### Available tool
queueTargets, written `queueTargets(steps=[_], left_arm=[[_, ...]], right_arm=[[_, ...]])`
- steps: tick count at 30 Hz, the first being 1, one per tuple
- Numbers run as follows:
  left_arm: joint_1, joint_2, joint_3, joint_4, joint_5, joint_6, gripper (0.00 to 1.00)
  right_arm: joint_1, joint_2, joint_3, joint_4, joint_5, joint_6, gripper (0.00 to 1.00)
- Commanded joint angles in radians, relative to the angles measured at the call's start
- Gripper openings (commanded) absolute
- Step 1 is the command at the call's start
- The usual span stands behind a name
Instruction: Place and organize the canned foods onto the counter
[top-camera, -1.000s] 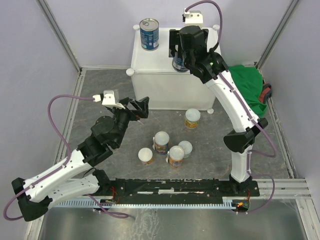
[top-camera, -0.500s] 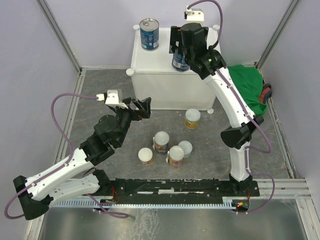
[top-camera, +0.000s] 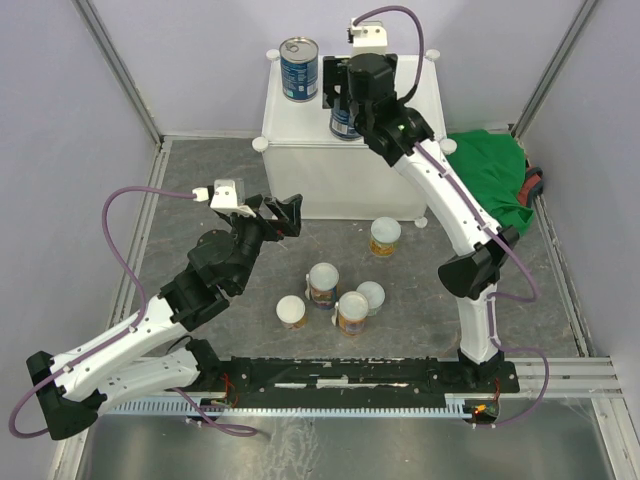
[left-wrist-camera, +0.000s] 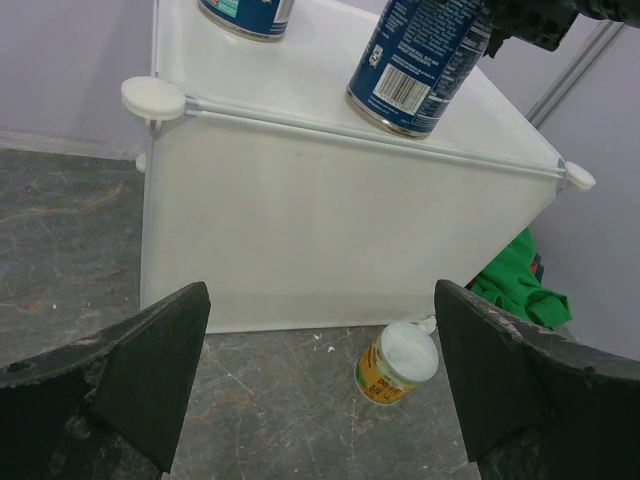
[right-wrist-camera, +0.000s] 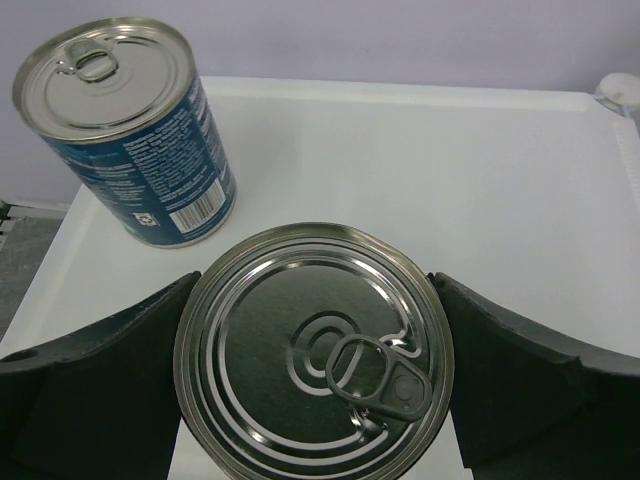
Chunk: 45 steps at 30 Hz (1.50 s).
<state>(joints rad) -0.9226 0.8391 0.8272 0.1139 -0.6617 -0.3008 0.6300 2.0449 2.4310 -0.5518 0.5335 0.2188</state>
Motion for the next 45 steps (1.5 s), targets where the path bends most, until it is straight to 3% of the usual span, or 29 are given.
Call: queueTargets(steps=[1,8,10,14,45], left_arm=[[-0.002,-0.011,0.013,0.045,-0.024,0.043,0.99],[-0.002,-0.021,0.007,0.039,-0.028,0.043,0.99],[-0.002,-0.019,0.007,0.04,-0.028,0.04,0.99],[-0.003,-0.016,0.01,0.035,-0.024,0.032,0.99],[-0.003,0.015,0.051,0.004,-0.004,0.026,0.99]], right_arm=[[0.06,0.02,0.039,0.108,-0.007,-0.053,0.23],[0.076,-0.011,-0.049,0.15,-0.023,-0.066,0.51],[0.082,-0.019,-0.061,0.154,-0.035,-0.072,0.64],[0.097,-0.034,-0.072,0.159,-0.057,-0.088,0.99],[0.12,-0.084,-0.036,0.201,-0.053,-0.122,0.99]])
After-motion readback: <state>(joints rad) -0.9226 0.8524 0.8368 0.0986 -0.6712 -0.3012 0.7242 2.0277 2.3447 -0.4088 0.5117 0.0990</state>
